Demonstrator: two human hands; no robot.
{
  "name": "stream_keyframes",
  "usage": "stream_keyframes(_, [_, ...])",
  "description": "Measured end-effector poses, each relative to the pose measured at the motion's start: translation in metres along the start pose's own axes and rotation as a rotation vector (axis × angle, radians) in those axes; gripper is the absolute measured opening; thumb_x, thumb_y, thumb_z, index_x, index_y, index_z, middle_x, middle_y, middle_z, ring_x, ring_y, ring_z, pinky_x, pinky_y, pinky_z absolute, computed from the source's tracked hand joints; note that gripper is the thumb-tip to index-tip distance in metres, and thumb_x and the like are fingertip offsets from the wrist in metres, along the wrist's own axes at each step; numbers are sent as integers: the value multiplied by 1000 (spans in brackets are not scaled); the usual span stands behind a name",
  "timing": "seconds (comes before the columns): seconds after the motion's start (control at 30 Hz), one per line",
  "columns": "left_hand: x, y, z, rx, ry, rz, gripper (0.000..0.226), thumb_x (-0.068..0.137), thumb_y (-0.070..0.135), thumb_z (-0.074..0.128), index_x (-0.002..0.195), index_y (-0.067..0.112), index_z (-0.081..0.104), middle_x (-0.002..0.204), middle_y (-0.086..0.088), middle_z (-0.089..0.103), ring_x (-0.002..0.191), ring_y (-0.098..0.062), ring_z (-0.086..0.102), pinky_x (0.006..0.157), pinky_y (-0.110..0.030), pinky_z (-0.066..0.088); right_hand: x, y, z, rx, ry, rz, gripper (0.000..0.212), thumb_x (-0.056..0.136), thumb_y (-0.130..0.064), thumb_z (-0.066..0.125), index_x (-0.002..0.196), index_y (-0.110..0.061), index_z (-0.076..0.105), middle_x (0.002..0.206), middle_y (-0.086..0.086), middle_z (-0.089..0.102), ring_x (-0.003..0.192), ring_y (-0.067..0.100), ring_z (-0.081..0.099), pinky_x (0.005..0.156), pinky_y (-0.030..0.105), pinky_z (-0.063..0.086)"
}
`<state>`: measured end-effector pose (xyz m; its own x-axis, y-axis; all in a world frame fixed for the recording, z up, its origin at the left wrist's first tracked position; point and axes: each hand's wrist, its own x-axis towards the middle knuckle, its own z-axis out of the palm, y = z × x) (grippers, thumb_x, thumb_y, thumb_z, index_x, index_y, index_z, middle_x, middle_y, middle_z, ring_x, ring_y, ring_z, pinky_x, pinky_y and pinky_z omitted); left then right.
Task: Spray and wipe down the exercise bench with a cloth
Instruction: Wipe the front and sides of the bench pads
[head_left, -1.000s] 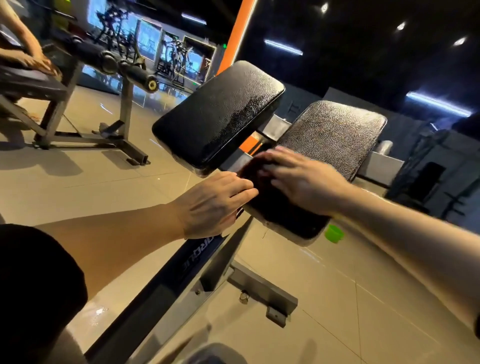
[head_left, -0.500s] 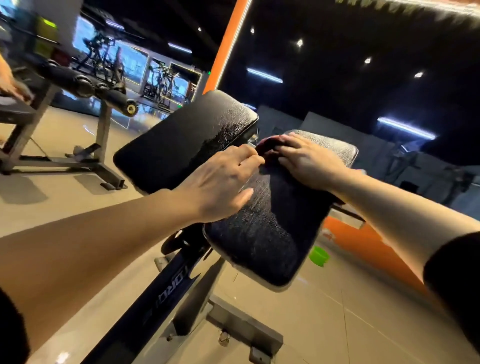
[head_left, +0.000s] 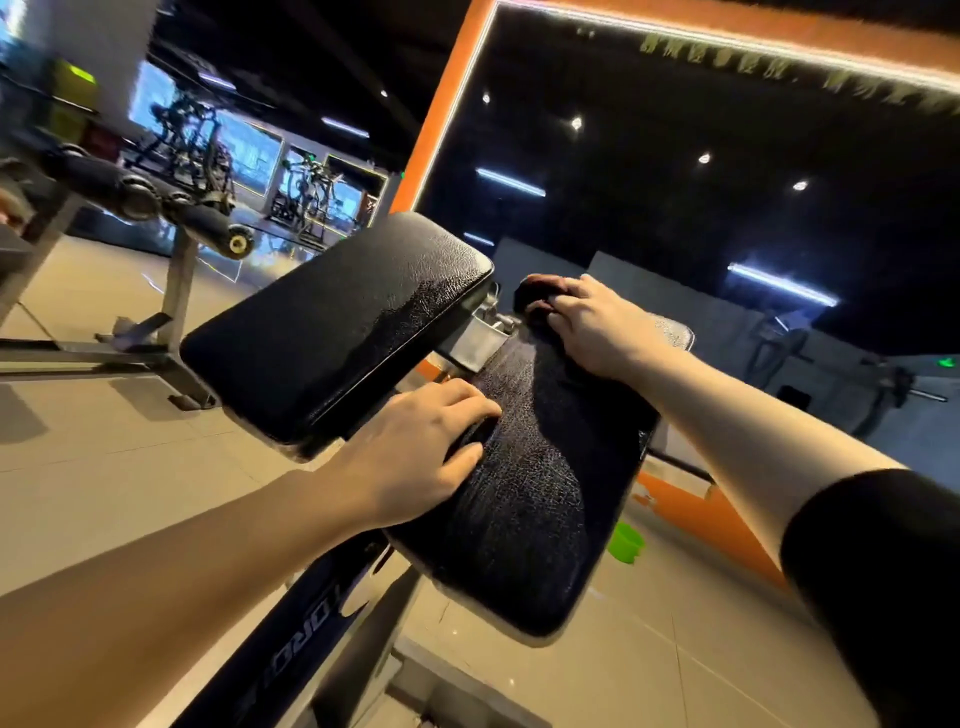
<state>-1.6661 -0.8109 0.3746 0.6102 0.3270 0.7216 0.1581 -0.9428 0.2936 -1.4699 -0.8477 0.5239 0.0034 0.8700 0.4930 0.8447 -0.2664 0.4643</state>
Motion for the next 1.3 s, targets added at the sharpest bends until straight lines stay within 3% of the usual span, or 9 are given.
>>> stream_keyframes(0.1, [-1, -1, 0, 15, 8, 4, 39, 98, 30, 51, 136, 25, 49, 133, 10, 47, 121, -8, 45, 103, -26, 32, 5, -9, 5, -9, 41, 133, 34, 100, -30, 40, 116, -10, 64, 135, 9, 49, 127, 26, 37, 105, 38, 35])
stream_keyframes(0.23, [0, 2, -2, 49, -7, -15, 42, 95, 34, 47, 135, 23, 50, 132, 7, 49, 119, -13, 46, 102, -26, 32, -6, -56, 10, -46, 2, -109, 37, 101, -26, 39, 123, -11, 64, 141, 9, 48, 134, 27, 32, 109, 34, 22])
stream_keyframes(0.33, [0, 6, -5, 83, -14, -8, 44, 92, 37, 42, 133, 24, 51, 130, 8, 49, 117, -13, 48, 100, -24, 32, -11, -56, 5, -44, 27, -75, 38, 103, -28, 36, 129, -13, 59, 146, 7, 42, 139, 25, 27, 107, 31, 23])
stream_keyframes(0.57, [-1, 7, -1, 57, -18, -4, 46, 92, 39, 36, 134, 27, 50, 132, 12, 49, 114, -10, 51, 99, -27, 39, -33, 19, -4, -5, 80, 229, 32, 101, -26, 39, 120, -11, 61, 144, 4, 43, 134, 25, 31, 106, 38, 33])
stream_keyframes(0.73, [-2, 8, 1, 70, 26, 17, 58, 86, 46, 25, 130, 22, 55, 127, 6, 54, 111, -14, 54, 98, -30, 40, -42, 19, -2, 66, 139, 438, 38, 103, -25, 34, 130, -8, 55, 153, 9, 35, 146, 30, 17, 120, 41, 16])
stream_keyframes(0.9, [-5, 3, -6, 154, 33, 31, 57, 83, 49, 27, 121, 20, 60, 116, 4, 59, 102, -15, 57, 94, -33, 45, -57, -37, -8, 31, 97, 150, 34, 99, -24, 37, 121, -9, 58, 145, 10, 40, 139, 28, 25, 112, 42, 31])
stream_keyframes(1.03, [-22, -3, -15, 298, 43, 29, 38, 84, 39, 38, 104, 18, 63, 97, 2, 60, 84, -18, 59, 74, -32, 51, -92, -101, -7, -60, -38, -237, 41, 102, -22, 35, 138, -7, 47, 152, 15, 34, 145, 33, 12, 118, 39, 4])
stream_keyframes(1.1, [-36, -6, -18, 334, -3, 10, 28, 86, 34, 49, 107, 20, 61, 98, 5, 57, 84, -13, 56, 74, -28, 49, -104, -109, -5, -11, -32, -330, 43, 102, -25, 36, 140, -5, 46, 152, 15, 34, 146, 31, 13, 120, 37, 4])
stream_keyframes(1.3, [-66, -6, -12, 136, -99, -216, 48, 96, 43, 48, 140, 26, 39, 126, 7, 47, 114, -12, 47, 98, -31, 43, -64, -29, -14, -34, -31, 32, 45, 102, -38, 36, 140, -18, 48, 157, 4, 28, 147, 23, 14, 118, 39, 13])
